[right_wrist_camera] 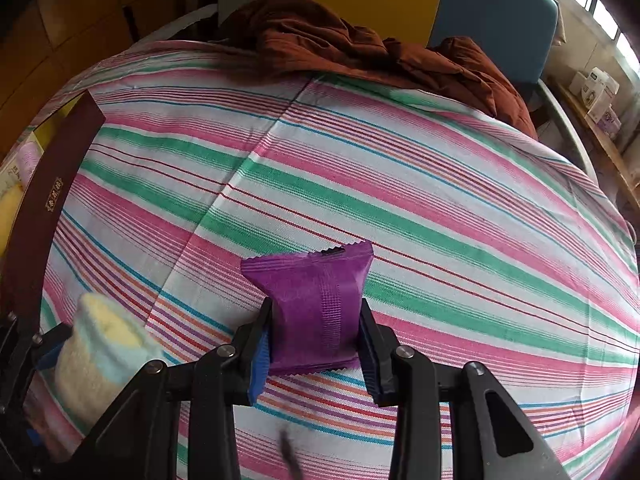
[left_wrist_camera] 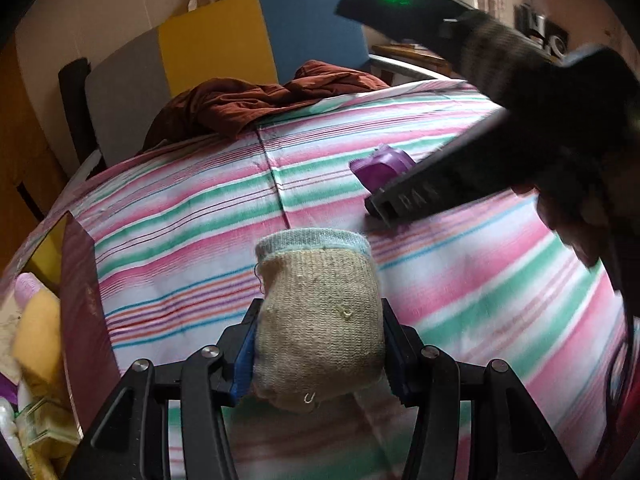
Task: Organize objects
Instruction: 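Carry the sock with the left tool while the right tool carries the purple packet to the tray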
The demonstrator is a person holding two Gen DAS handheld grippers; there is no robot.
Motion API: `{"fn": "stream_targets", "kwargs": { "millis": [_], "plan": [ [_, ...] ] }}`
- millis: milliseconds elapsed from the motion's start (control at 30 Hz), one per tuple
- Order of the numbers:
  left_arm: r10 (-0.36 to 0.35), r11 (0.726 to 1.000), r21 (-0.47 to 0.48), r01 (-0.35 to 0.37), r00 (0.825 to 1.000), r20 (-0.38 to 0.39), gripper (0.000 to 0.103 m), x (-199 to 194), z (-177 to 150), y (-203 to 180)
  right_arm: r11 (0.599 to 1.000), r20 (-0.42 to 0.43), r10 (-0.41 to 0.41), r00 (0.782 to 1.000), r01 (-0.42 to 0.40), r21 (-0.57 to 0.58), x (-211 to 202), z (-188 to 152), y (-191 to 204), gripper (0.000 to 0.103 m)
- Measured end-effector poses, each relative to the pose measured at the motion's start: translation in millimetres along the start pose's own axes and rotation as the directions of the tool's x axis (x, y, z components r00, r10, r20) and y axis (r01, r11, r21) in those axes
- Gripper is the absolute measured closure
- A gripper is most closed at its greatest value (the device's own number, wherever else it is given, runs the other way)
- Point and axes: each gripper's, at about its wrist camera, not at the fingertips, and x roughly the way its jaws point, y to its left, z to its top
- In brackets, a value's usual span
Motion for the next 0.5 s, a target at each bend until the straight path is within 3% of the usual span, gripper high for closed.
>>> {"fn": "stream_targets", "kwargs": {
  "millis": [333, 500],
  "plan": [
    [-0.053, 0.998, -0.018, 0.052, 0.998, -0.032, 0.050, -25, -17, 9, 0.997, 0.004, -0.064, 0.998, 0.065, -0.047, 0, -2, 13, 0.067],
    [-0.084, 0.996, -0.025, 0.085, 0.996, 0.027, 0.050, -51, -15, 12, 0.994, -0.037, -0.100, 0.994, 0.098, -0.055, -3, -4, 21, 0.067]
  ]
}}
